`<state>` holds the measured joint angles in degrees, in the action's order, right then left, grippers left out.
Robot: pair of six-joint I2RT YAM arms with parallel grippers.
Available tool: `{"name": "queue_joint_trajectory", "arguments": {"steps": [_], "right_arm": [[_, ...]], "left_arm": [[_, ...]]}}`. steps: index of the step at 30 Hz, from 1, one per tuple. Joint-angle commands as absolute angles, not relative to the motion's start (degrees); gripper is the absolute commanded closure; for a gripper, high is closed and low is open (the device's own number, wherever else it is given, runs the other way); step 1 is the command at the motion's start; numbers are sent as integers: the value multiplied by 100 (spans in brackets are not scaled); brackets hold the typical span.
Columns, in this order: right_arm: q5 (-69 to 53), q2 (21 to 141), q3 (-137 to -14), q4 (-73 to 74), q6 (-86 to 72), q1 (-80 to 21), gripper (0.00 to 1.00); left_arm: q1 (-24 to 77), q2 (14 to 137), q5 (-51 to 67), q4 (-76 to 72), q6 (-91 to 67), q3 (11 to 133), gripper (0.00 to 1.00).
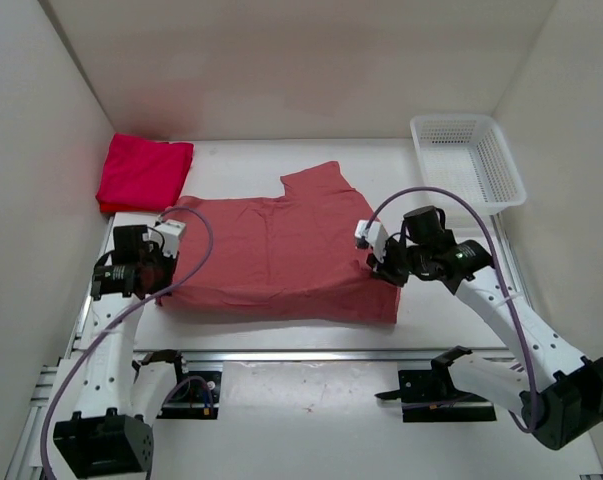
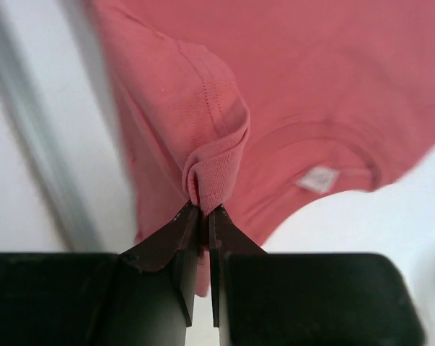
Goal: Fold and stack the t-shirts
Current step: Grap the side of the flattened tshirt closest away from the robot with both arms, then fold the flattened tshirt in 1/3 of the way
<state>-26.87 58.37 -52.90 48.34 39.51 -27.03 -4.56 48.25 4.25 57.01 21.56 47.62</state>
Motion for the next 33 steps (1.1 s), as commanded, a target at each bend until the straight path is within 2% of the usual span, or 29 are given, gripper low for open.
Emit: {"name": "queue_joint_trajectory", "arguments": {"steps": [1,14,21,26,29,31,33], "right_arm": [[-2313,6072,-5221,3018,3340,-2662,100],[-2013,7057,-4869,1416,3217,-2276,100],[-1802,7523,-4913,1134,3374,-2206,100],[-1548,7672,-4887,959,3419,-2381,98],[-1057,7760,-4860,739,3463,-2522,75],[-704,7892,-4869,440,3358,-2505,52],[-335,8058,-4992,186,3174,-2313,40]], "left_arm": [[-808,5254,466,5748,1777,5053,100],[-1222,6319,466,4993,976,4983,100],[-1169,6706,430,4799,940,5071,100],[-949,6917,335,4624,984,5071,94],[-923,7136,229,4422,949,5124,93],[-1098,7294,281,4333,932,5237,89],[-1159,7426,211,4184,879,5334,67]]}}
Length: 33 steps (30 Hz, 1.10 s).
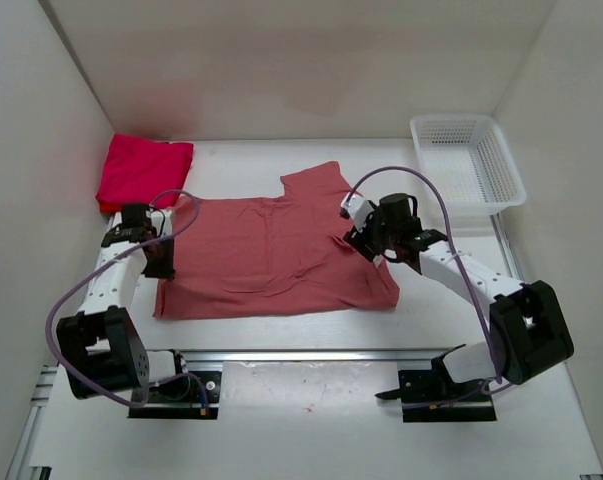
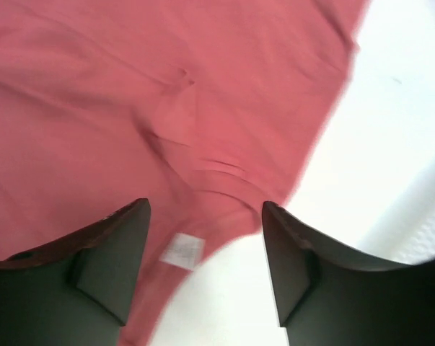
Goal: Fold and stack the t-shirts
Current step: Fold the flattened tshirt in 1/3 of the way
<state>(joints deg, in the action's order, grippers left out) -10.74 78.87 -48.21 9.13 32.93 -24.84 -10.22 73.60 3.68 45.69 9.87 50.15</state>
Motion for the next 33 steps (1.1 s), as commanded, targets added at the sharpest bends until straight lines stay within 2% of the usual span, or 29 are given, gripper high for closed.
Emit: {"name": "queue_joint_trajectory", "arguments": {"steps": [1,3,4,5,8,11,14,17,26,30,32,33], "right_arm": [[-125,8129,-5140,193,3060,-2216,36],[-140,8200,-5499,612,2727,-1821,35],[-210,8209,-5763,815,2437,-1680,35],[-646,8192,-5948,1435,2304,-1409,35],[-1580,8078,-6328,3166,2424,-1247,37],[-1704,7771,-5804,4270,2461,-1599,37],[-2004,7297,-5101,4482,2119,-1722,37],[-1855,7189,-4581,4360,1873,-1688,38],[-1933,7479,-4088,3437,1407,-1415,41],[-1916,7594,-3771,2937,1223,-1485,52],[-1977,7725,-3692,2822,1143,-1442,65],[-1995,7786,-3700,2786,1082,-1407,75]], "left_arm": [[-1186,7505,98,4149,870,5387,62],[-1265,7646,-148,4148,888,5545,45],[-1300,7690,-228,4192,922,5581,42],[-1396,7690,-324,4262,975,5685,28],[-1739,7568,-194,4552,1168,5722,23],[-1907,7690,639,5307,1536,5713,23],[-1549,7901,301,5731,1583,5302,21],[-1547,7954,-165,5266,1512,4958,21],[-1415,8472,-378,4677,1626,4913,23],[-1345,8508,-606,4501,1749,4826,30],[-1257,8534,-816,4369,1784,4764,33],[-1205,8534,-852,4316,1828,4764,35]]}}
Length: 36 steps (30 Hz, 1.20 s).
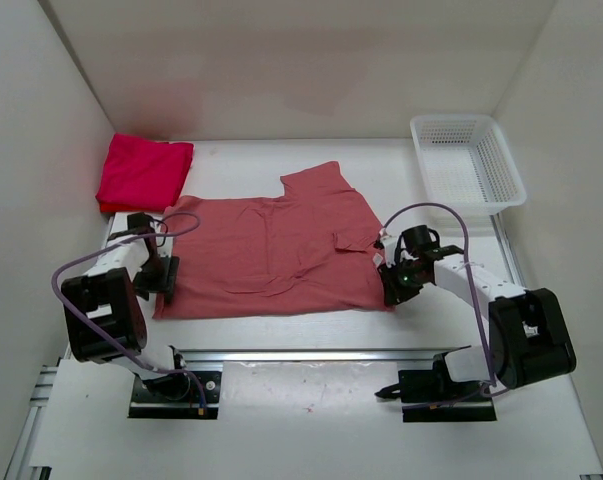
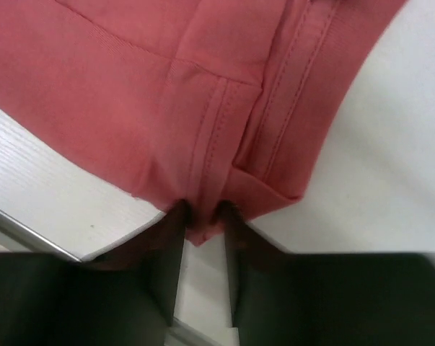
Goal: Fold and stack the t-shirts
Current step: Fold the flattened tshirt in 1/3 of the way
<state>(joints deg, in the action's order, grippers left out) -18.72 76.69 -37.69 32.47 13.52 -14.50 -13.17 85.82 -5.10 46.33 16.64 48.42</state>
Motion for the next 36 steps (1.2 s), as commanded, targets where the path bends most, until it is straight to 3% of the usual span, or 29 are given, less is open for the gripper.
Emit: {"name": "queue_joint_trajectory", "arguments": {"steps": [1,3,4,5,6,8,15,24,26,27,28,30,31,32,33,36], "right_arm": [[-1969,7805,-3691,2812,1072,-1380,86],[-1820,7831,-3700,2804,1046,-1266,99],[-1845,7805,-3770,2856,1116,-1240,100],[-1854,7779,-3788,3004,1160,-1135,100],[-1889,7744,-3892,3171,1265,-995,100],[-1890,7699,-4139,3609,1441,-836,100],[-1548,7656,-5001,6026,2821,-1177,100],[-1302,7261,-4562,6961,3164,-817,100],[-1170,7033,-4483,6970,3033,-966,100],[-925,6944,-4456,6970,2884,-1054,91],[-775,6804,-4447,7013,2857,-1211,65],[-616,6646,-4701,6944,2725,-1274,15],[-537,6523,-4789,6865,2777,-1292,1],[-397,6504,-5051,6734,2786,-1214,1],[-335,6478,-5393,6541,2821,-1230,1],[-420,6949,-6595,5909,2761,-1546,5]], "left_arm": [[-1152,8534,-905,4298,1811,4738,37],[-1064,8525,-1097,4114,1854,4729,44],[-994,8499,-1151,4105,1837,4668,47],[-932,8473,-1177,4104,1907,4658,71],[-923,8429,-1169,4192,1925,4719,86],[-835,8341,-1116,4341,1986,4694,100],[-931,8191,-282,5552,2302,4887,100],[-660,7788,-106,6231,2303,4694,100],[-624,7743,-18,6257,2276,4641,93],[-659,7761,-52,6284,2250,4649,87],[-720,7769,-70,6302,2224,4667,82],[-843,7813,-158,6494,2206,4737,62],[-992,7840,-167,6556,2250,4850,51],[-1063,7814,-184,6705,2302,4886,31],[-1194,7796,-228,6715,2372,5052,1],[-1327,7717,-473,6488,2549,5701,1]]}}
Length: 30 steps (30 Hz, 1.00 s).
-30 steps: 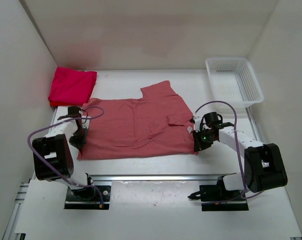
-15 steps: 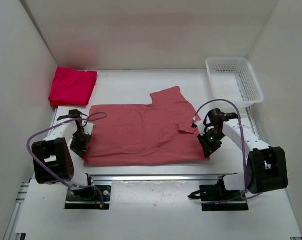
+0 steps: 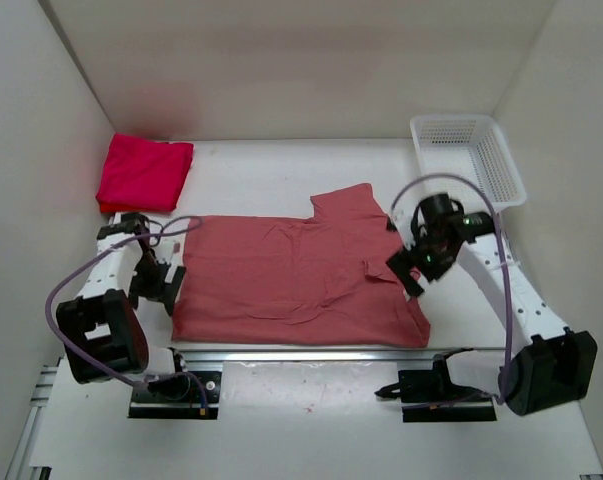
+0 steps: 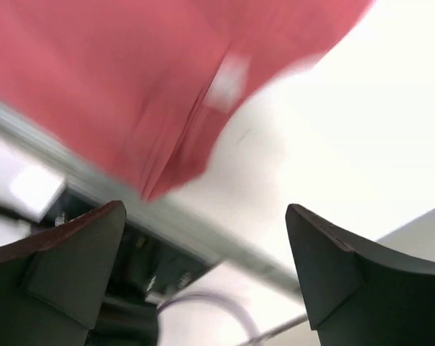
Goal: Fold and stack the t-shirts
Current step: Fold the flattened tshirt in 1/3 of the way, then grap the side of the flattened tshirt furthest away from the robot with both arms
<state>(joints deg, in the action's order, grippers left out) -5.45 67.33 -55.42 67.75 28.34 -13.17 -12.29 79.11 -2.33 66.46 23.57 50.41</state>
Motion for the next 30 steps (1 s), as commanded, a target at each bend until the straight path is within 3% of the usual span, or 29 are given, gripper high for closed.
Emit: {"name": "queue_joint_trajectory", "arguments": {"steps": [1,4,6,8,9,16,26,30], "right_arm": [[-535,7370,-7201,5845,2647,-1599,7],[-1229,8688,-8599,5214,2138,-1653,15],[-1589,9472,-9305,4837,1847,-1556,25],[-1730,10358,-10034,4440,1207,-1442,46],[-1766,10571,-10246,4230,1056,-1328,47],[-925,12795,-12231,3981,256,-1187,24],[-361,14351,-13420,3884,175,-1187,21],[-290,14607,-13360,3928,264,-1213,27]], "left_arm": [[-1301,7752,-518,6286,2505,6078,1],[-986,8260,-352,5855,2216,7062,2],[-677,8987,-334,5687,1978,7627,1],[-528,9576,-176,5555,1645,8302,1],[-475,9937,-63,5511,1548,8471,1],[-281,11292,-184,5265,1081,9702,2],[-325,12268,-158,5273,975,10380,1],[-422,12419,236,5423,1133,10389,1]]}}
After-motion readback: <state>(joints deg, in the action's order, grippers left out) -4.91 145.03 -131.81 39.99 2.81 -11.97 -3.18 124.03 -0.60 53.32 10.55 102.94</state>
